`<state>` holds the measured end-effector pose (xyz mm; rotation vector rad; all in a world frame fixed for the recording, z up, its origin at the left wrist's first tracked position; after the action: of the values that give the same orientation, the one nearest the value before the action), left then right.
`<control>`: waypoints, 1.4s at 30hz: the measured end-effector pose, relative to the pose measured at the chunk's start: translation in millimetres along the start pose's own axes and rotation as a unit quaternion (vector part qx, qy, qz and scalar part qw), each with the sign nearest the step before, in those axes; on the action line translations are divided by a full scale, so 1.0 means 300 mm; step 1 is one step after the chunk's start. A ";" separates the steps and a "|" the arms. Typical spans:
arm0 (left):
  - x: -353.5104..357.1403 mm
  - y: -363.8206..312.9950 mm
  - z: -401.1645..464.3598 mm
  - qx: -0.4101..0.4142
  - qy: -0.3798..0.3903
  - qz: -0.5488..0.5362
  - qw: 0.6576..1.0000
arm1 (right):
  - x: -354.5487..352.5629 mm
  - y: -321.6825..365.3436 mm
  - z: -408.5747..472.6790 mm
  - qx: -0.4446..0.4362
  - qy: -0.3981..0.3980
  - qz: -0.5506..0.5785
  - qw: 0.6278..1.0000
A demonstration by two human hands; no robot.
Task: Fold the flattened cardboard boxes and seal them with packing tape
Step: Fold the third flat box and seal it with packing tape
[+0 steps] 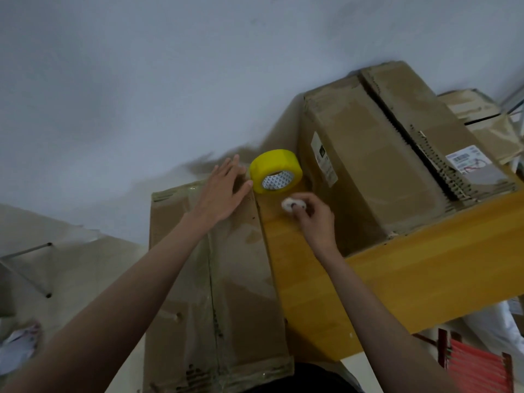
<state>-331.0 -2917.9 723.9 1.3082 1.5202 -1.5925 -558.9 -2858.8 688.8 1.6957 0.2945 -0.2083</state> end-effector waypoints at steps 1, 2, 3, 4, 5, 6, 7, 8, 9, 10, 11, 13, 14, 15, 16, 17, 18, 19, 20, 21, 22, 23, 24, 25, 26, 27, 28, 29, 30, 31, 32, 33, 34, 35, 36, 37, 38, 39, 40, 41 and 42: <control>-0.025 0.002 0.026 0.004 -0.003 -0.011 1.000 | 0.001 0.054 0.036 -0.003 -0.018 0.033 0.999; -0.051 0.004 0.056 0.007 0.001 -0.012 1.000 | 0.005 0.101 0.070 0.002 -0.031 0.067 0.997; -0.075 0.005 0.087 0.015 0.012 -0.009 1.000 | 0.013 0.142 0.099 0.008 -0.041 0.092 0.995; -0.097 0.005 0.118 0.025 0.027 -0.008 0.999 | 0.025 0.177 0.124 0.012 -0.048 0.105 0.993; -0.119 0.003 0.147 0.035 0.040 -0.008 0.999 | 0.040 0.204 0.142 0.014 -0.051 0.104 0.993; -0.140 0.000 0.172 0.040 0.052 -0.008 0.998 | 0.057 0.224 0.154 0.015 -0.053 0.093 0.994; -0.154 -0.005 0.191 0.041 0.063 -0.009 0.997 | 0.073 0.238 0.159 0.014 -0.052 0.075 0.996; -0.166 -0.009 0.208 0.040 0.076 -0.011 0.996 | 0.089 0.246 0.165 0.011 -0.052 0.057 0.997; -0.171 -0.012 0.223 0.041 0.092 -0.013 0.995 | 0.104 0.249 0.169 0.009 -0.053 0.041 0.998; -0.176 -0.016 0.235 0.042 0.109 -0.013 0.993 | 0.117 0.248 0.173 0.010 -0.054 0.028 0.998; -0.178 -0.017 0.247 0.042 0.122 -0.018 0.992 | 0.128 0.244 0.175 0.013 -0.055 0.021 0.998; -0.181 -0.014 0.265 0.034 0.128 -0.053 0.990 | 0.142 0.233 0.180 0.021 -0.060 0.025 0.998; -0.183 -0.012 0.277 0.028 0.127 -0.084 0.988 | 0.146 0.227 0.183 0.022 -0.064 0.029 0.997; -0.181 -0.014 0.288 0.027 0.131 -0.122 0.983 | 0.151 0.223 0.185 0.022 -0.068 0.031 0.997; -0.177 -0.021 0.297 0.028 0.145 -0.160 0.976 | 0.155 0.221 0.188 0.021 -0.071 0.030 0.997; -0.170 -0.031 0.307 0.030 0.169 -0.192 0.966 | 0.160 0.221 0.191 0.019 -0.075 0.026 0.997; -0.163 -0.044 0.316 0.032 0.198 -0.215 0.956 | 0.165 0.224 0.193 0.015 -0.079 0.022 0.997; -0.153 -0.056 0.326 0.032 0.228 -0.227 0.946 | 0.170 0.227 0.196 0.012 -0.082 0.017 0.996; -0.144 -0.067 0.337 0.030 0.255 -0.221 0.941 | 0.176 0.229 0.198 0.008 -0.084 0.013 0.996; -0.136 -0.074 0.348 0.030 0.277 -0.203 0.939 | 0.182 0.231 0.200 0.004 -0.085 0.007 0.996; -0.130 -0.080 0.357 0.032 0.294 -0.185 0.937 | 0.188 0.230 0.202 0.002 -0.084 -0.001 0.996; -0.126 -0.085 0.366 0.033 0.308 -0.177 0.934 | 0.194 0.229 0.205 0.002 -0.082 -0.010 0.997; -0.124 -0.089 0.372 0.035 0.320 -0.180 0.930 | 0.200 0.228 0.207 0.002 -0.080 -0.021 0.997; -0.122 -0.093 0.375 0.037 0.328 -0.189 0.925 | 0.204 0.227 0.210 0.002 -0.079 -0.030 0.996; -0.123 -0.097 0.376 0.042 0.334 -0.199 0.920 | 0.207 0.225 0.212 0.003 -0.079 -0.037 0.996; -0.126 -0.101 0.376 0.047 0.338 -0.206 0.917 | 0.210 0.225 0.213 0.004 -0.078 -0.041 0.996; -0.130 -0.105 0.375 0.054 0.340 -0.208 0.916 | 0.212 0.226 0.214 0.005 -0.078 -0.044 0.996; -0.133 -0.107 0.373 0.058 0.341 -0.210 0.914 | 0.215 0.227 0.215 0.005 -0.077 -0.046 0.996; -0.136 -0.108 0.372 0.059 0.342 -0.214 0.913 | 0.218 0.229 0.216 0.005 -0.077 -0.048 0.996; -0.138 -0.109 0.371 0.058 0.342 -0.221 0.912 | 0.221 0.230 0.218 0.005 -0.077 -0.049 0.996; -0.140 -0.109 0.370 0.055 0.341 -0.229 0.910 | 0.224 0.232 0.220 0.008 -0.077 -0.050 0.996; -0.140 -0.108 0.369 0.053 0.340 -0.237 0.909 | 0.227 0.235 0.222 0.011 -0.077 -0.051 0.996; -0.141 -0.107 0.368 0.053 0.339 -0.244 0.907 | 0.229 0.238 0.225 0.014 -0.075 -0.053 0.996; -0.139 -0.106 0.369 0.054 0.337 -0.248 0.907 | 0.231 0.241 0.227 0.015 -0.073 -0.057 0.996; -0.139 -0.104 0.369 0.054 0.335 -0.251 0.907 | 0.232 0.243 0.229 0.016 -0.069 -0.063 0.995; -0.137 -0.103 0.371 0.055 0.334 -0.252 0.907 | 0.232 0.246 0.232 0.017 -0.065 -0.072 0.995; -0.135 -0.102 0.373 0.055 0.333 -0.254 0.906 | 0.231 0.249 0.234 0.020 -0.059 -0.081 0.995; -0.132 -0.101 0.375 0.057 0.333 -0.254 0.906 | 0.230 0.251 0.237 0.021 -0.052 -0.088 0.995; -0.130 -0.099 0.378 0.057 0.332 -0.253 0.907 | 0.229 0.254 0.238 0.023 -0.045 -0.092 0.995; -0.128 -0.096 0.380 0.055 0.330 -0.253 0.908 | 0.227 0.259 0.240 0.024 -0.038 -0.097 0.994; -0.125 -0.093 0.382 0.054 0.328 -0.256 0.908 | 0.224 0.264 0.241 0.026 -0.030 -0.104 0.994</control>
<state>-372.1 -3030.6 754.7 1.7193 2.3708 -1.6337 -468.2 -2935.6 732.5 1.7062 0.4251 -0.4244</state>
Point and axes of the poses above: each hand's wrist, its own z-axis towards the middle knuckle, its own x-axis out of the palm, y = z × x, the point moved 4 cm from there along z, towards the middle knuckle, and after that the axes turned 8 degrees about y, right-handed, at the moved point
